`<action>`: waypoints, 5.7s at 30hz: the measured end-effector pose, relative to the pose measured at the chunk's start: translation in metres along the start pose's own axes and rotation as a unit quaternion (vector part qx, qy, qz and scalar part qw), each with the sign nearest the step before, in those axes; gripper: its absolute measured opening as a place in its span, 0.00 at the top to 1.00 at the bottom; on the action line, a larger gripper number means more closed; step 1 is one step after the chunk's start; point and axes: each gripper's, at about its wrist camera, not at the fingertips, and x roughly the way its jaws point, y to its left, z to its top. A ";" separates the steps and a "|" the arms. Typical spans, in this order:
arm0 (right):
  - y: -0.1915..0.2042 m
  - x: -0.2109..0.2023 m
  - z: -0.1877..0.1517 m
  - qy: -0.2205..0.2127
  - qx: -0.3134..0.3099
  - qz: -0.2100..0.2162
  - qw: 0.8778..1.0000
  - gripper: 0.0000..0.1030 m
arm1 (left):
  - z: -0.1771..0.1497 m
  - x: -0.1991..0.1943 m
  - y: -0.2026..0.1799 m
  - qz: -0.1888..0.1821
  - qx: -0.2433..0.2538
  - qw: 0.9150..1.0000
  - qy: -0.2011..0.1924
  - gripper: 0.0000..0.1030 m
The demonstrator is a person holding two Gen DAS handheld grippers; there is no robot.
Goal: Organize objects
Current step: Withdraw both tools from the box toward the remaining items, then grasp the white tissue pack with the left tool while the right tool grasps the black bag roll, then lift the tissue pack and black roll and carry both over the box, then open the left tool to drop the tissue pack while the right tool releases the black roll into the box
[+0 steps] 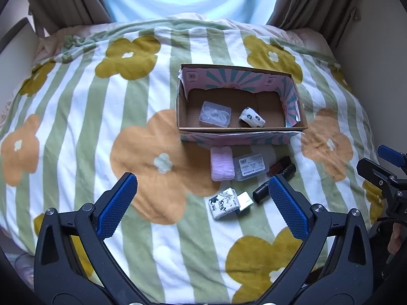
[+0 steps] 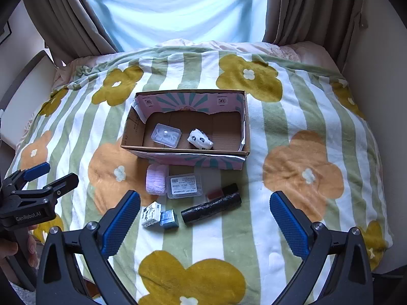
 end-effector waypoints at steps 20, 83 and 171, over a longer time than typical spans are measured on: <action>-0.010 0.032 -0.023 0.019 0.074 -0.018 0.997 0.02 | -0.020 0.034 -0.014 -0.048 0.101 0.993 0.026 0.00; -0.078 0.172 -0.081 0.126 0.348 -0.019 0.929 0.71 | -0.048 0.208 -0.028 -0.203 0.326 0.910 0.156 0.59; -0.044 0.285 0.132 0.136 0.329 0.045 0.933 0.71 | 0.150 0.298 -0.023 -0.026 0.090 0.988 0.123 0.59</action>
